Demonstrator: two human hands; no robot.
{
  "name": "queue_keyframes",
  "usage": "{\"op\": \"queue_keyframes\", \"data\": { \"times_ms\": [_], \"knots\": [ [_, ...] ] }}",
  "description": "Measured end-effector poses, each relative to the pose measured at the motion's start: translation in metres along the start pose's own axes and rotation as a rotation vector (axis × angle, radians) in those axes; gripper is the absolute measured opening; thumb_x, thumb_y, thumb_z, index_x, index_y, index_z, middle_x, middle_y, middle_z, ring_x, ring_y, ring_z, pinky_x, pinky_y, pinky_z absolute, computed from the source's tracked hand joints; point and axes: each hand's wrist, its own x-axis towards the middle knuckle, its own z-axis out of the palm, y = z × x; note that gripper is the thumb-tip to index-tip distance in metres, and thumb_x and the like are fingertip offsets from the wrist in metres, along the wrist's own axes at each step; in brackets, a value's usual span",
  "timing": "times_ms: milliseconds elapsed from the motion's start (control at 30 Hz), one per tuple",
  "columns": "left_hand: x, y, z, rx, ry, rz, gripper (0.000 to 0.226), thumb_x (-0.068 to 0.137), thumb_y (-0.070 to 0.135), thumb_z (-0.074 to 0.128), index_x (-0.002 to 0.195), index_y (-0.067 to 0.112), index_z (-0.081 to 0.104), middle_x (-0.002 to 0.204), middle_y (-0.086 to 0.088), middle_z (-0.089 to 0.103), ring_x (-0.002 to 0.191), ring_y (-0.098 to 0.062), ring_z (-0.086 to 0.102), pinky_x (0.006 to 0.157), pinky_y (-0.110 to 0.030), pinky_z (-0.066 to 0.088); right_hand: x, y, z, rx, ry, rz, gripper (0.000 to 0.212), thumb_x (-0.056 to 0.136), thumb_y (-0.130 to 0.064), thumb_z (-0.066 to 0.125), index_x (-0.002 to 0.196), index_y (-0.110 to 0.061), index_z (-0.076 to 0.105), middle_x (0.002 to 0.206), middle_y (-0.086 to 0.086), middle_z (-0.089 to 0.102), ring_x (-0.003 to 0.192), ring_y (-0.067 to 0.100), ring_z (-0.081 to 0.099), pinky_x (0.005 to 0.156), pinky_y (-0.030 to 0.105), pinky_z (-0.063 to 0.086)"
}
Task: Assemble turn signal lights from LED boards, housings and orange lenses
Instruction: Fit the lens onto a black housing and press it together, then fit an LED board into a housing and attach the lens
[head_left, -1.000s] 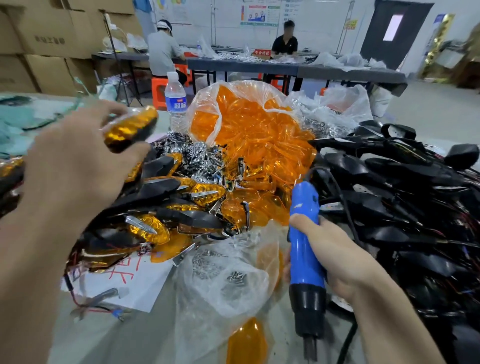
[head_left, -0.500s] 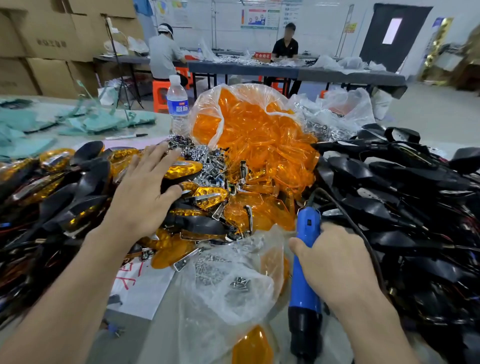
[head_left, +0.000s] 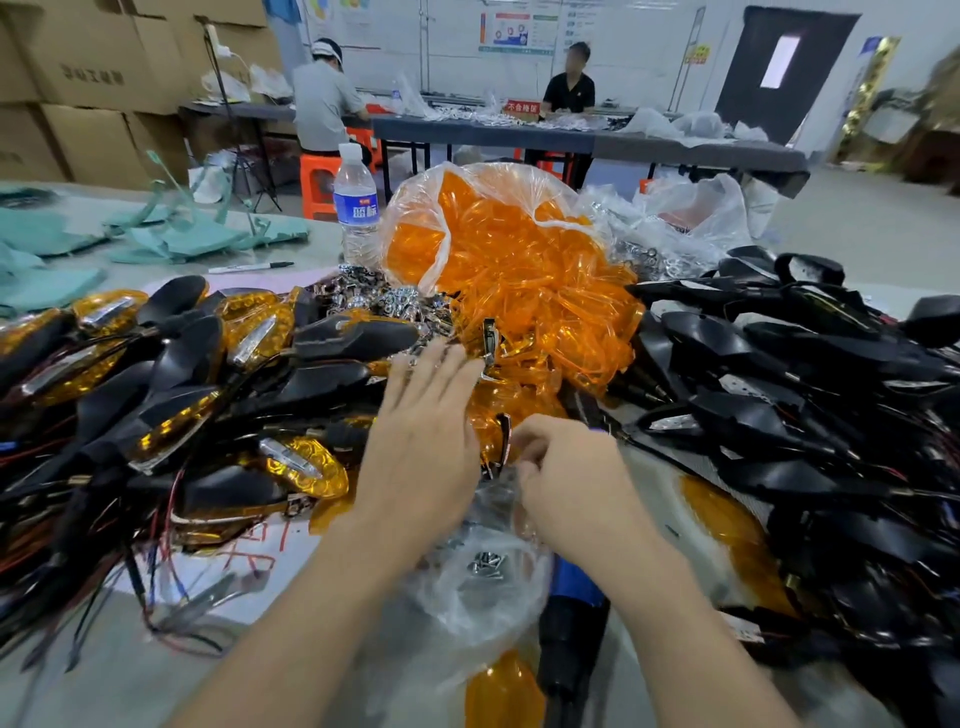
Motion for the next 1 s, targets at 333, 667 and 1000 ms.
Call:
{"op": "queue_keyframes", "data": {
  "times_ms": [333,667,1000],
  "knots": [
    [-0.011,-0.018,0.017,0.104,0.049,0.033,0.017,0.082,0.019,0.069,0.092,0.023,0.082,0.076,0.005,0.077,0.071,-0.018,0.072,0.091,-0.03,0.048,0.058,-0.021,0.015,-0.493,-0.195,-0.298,0.049,0.095,-0.015,0.058,0.141,-0.031,0.059,0.135,0.0,0.064,0.123,0.027,0.045,0.1,0.039,0.04],
    [-0.013,-0.015,0.008,-0.062,0.12,-0.008,0.02,0.087,0.017,0.081,0.104,0.026,0.083,0.088,0.006,0.081,0.087,-0.028,0.077,0.086,-0.042,0.06,0.023,-0.015,0.006,-0.25,-0.008,-0.226,0.026,0.098,-0.033,0.06,0.12,-0.035,0.073,0.106,-0.003,0.075,0.101,0.023,0.064,0.096,0.043,0.048],
    [-0.024,0.021,-0.001,-0.591,-0.003,-0.378,0.059,0.093,0.057,0.06,0.149,0.039,0.051,0.098,0.035,0.069,0.084,0.016,0.065,0.08,-0.013,0.047,-0.009,0.006,-0.009,0.814,0.324,0.166,0.021,0.1,-0.015,0.062,0.1,-0.031,0.075,0.074,-0.002,0.078,0.064,0.013,0.075,0.06,0.031,0.062]
  ]
}}
